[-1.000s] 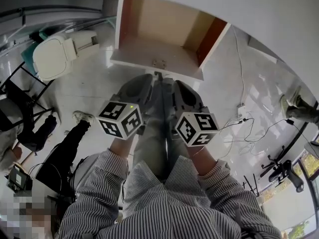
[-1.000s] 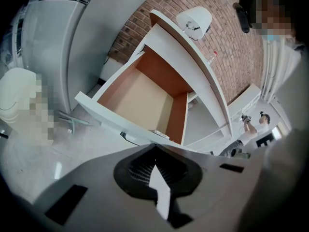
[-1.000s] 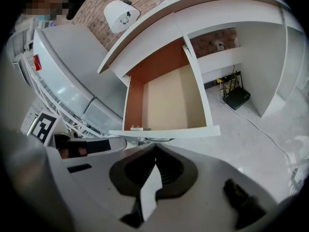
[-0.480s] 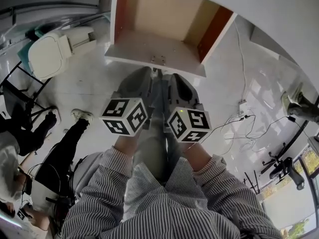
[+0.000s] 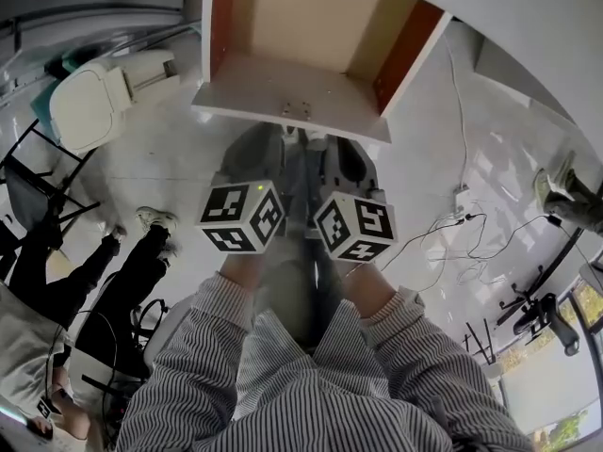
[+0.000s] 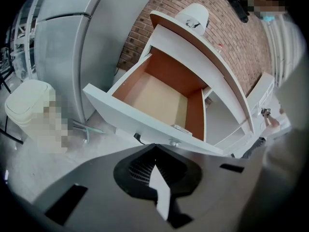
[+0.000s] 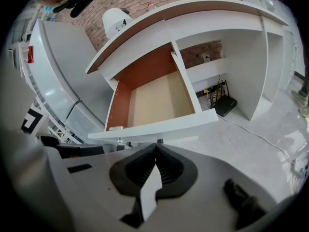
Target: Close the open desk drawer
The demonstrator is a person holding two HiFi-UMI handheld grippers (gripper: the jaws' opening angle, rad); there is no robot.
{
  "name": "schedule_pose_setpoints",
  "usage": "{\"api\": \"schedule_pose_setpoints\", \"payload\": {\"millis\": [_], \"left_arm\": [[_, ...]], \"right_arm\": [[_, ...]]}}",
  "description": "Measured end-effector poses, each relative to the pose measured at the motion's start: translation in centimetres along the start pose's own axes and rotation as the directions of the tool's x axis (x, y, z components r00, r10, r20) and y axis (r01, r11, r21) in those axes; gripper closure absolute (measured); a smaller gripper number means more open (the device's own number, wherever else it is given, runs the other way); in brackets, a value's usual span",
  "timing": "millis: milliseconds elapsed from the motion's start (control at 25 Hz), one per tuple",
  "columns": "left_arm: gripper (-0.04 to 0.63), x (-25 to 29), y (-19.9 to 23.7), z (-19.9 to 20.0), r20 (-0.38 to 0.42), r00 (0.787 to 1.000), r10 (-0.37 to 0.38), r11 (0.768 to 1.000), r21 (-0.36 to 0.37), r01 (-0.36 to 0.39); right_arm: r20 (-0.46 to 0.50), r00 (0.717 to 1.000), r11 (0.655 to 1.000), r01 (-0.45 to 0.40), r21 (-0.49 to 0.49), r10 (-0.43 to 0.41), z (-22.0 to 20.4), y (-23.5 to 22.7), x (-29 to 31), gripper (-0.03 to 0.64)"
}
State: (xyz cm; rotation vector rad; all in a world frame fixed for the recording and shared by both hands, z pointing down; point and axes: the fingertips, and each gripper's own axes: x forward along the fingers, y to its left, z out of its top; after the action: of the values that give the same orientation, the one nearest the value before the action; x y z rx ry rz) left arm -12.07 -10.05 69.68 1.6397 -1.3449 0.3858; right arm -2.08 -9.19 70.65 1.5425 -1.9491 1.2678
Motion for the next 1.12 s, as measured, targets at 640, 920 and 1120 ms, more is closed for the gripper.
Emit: {"api": "schedule_pose_setpoints", "payload": {"millis": [640,920,1120], "left_arm": [[0.583,0.2,-0.3,1.5,0.048,0.999,-0.006,0.997,0.079,0.002],[0.583,-0.2,-0.3,1.7,0.031,1.000,0.000,0.991,0.135,-0.004],[0.583,-0.2,-0.5,2.3,0.040,0.999,-0.012,0.987,0.163,0.005]], "right_arm": [[0.026,0.999,0.999,0.034,0.000,-0.034,1.4,-0.2,0.1,0.601],[0.008,0.999,0.999,0.050,-0.018,-0.050,1.4,-0.2,-0.1,0.601],[0.035,0.998,0.998,0.054,-0.045,-0.052,2.1,0.3,-0.5,0.601]]}}
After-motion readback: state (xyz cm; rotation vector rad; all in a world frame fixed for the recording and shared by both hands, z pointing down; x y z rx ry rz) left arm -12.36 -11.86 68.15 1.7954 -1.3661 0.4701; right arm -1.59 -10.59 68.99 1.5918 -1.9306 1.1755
